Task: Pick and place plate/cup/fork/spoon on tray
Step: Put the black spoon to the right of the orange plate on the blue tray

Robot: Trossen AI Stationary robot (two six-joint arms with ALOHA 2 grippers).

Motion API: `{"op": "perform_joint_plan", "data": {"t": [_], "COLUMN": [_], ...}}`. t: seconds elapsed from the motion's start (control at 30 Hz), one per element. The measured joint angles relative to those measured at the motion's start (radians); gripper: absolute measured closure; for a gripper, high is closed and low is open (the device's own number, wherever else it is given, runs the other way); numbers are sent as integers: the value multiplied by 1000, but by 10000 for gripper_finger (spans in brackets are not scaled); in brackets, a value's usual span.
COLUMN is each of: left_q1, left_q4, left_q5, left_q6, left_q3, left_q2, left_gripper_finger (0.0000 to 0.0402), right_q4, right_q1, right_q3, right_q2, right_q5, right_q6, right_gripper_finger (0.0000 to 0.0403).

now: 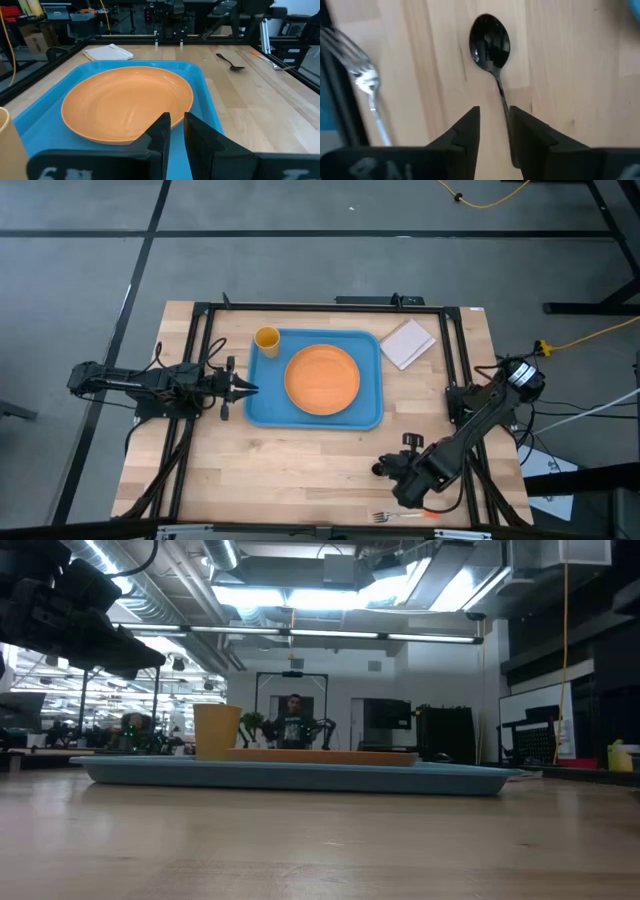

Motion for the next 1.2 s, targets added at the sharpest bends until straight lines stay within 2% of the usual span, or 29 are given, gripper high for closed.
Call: {"op": "perform_joint_plan", "data": {"t": [0.43, 0.63, 1.2], "left_q1": [0, 0, 0], "left_q4": [0, 0, 0], "left_q5": [0, 0, 0], "left_q6": [0, 0, 0], "left_q3": [0, 0, 0], "left_q2": [0, 0, 0], "left_gripper_finger": [354, 354, 354], "right_q4": [21, 90, 119], "right_q1": [-7, -9, -39], "right_q3": [-80, -103, -108], "right_q2": [66, 80, 104], "right_q5": [4, 4, 18], "right_q6": [-41, -43, -100], "right_gripper_finger": [293, 293, 293]}}
